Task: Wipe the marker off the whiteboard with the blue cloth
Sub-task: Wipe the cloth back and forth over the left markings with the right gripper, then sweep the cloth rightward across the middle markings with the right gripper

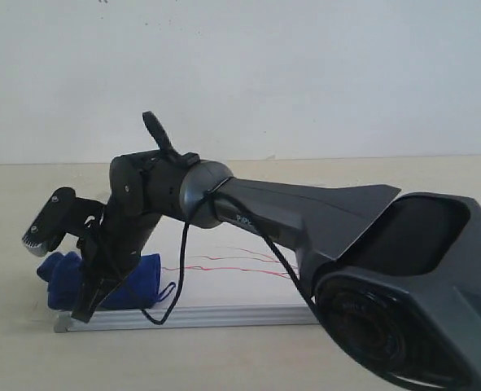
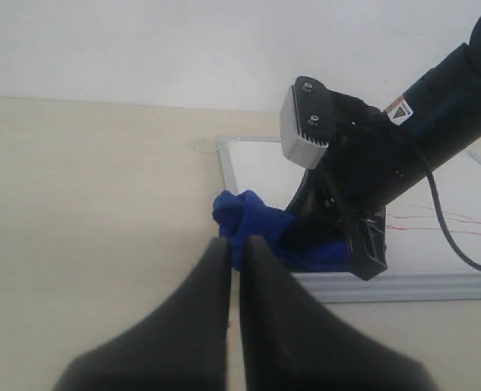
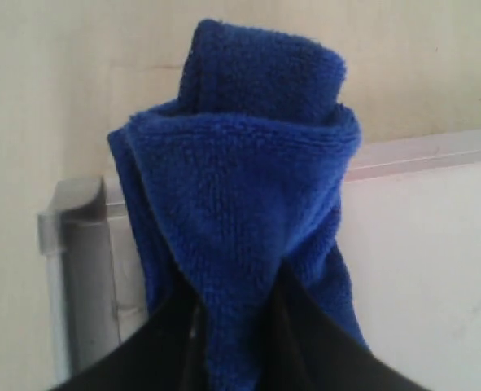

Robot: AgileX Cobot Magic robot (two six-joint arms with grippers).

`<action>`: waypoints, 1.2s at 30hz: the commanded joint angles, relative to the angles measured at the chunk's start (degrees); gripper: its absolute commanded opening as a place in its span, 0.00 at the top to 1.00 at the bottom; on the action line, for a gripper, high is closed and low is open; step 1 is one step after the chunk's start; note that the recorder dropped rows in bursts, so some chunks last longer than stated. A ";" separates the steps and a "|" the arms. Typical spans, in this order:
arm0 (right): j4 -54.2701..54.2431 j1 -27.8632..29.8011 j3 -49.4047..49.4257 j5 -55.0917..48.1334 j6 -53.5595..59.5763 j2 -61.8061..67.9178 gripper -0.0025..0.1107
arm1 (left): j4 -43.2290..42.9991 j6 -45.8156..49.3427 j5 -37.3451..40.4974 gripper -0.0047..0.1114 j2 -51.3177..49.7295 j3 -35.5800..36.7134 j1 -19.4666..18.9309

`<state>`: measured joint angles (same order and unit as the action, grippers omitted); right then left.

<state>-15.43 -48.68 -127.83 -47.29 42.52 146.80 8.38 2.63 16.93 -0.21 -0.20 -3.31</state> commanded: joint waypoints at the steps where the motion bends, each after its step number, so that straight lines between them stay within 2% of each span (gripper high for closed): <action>1: 8.08 3.59 0.89 -6.47 -8.59 1.03 0.98 | -0.32 -0.05 -0.04 0.92 0.21 0.20 -0.14; 4: 15.88 7.86 0.89 -10.40 -16.06 1.03 0.98 | -0.32 -0.05 -0.04 0.92 0.21 0.20 -0.14; 7: 17.48 12.72 0.89 -13.32 -22.07 1.03 0.98 | -0.32 -0.05 -0.04 0.92 0.21 0.20 -0.14; 10: 13.33 16.00 0.89 -13.65 -26.09 1.03 0.98 | -0.32 -0.05 -0.04 0.92 0.21 0.20 -0.14; 12: 8.00 16.16 0.89 -12.29 -25.95 1.03 0.98 | -0.32 -0.05 -0.04 0.92 0.21 0.20 -0.14; 17: -4.34 10.87 0.89 -8.38 -17.41 1.03 0.98 | -0.32 -0.05 -0.04 0.92 0.21 0.20 -0.14; 24: -4.44 -0.01 0.89 -4.21 -3.22 1.03 0.98 | -0.32 -0.05 -0.04 0.92 0.21 0.20 -0.14; 29: 6.05 -0.46 0.89 -3.34 -7.09 1.03 0.98 | -0.32 -0.05 -0.04 0.92 0.21 0.20 -0.14; 33: 19.96 3.32 0.89 -7.06 -17.15 1.03 0.98 | -0.32 -0.05 -0.04 0.92 0.21 0.20 -0.14; 36: 26.56 8.04 0.89 -9.43 -22.72 1.03 0.98 | -0.32 -0.05 -0.04 0.92 0.21 0.20 -0.14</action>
<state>-1.49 -46.67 -127.94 -50.55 25.59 146.21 8.38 2.63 16.93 -0.21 -0.20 -3.31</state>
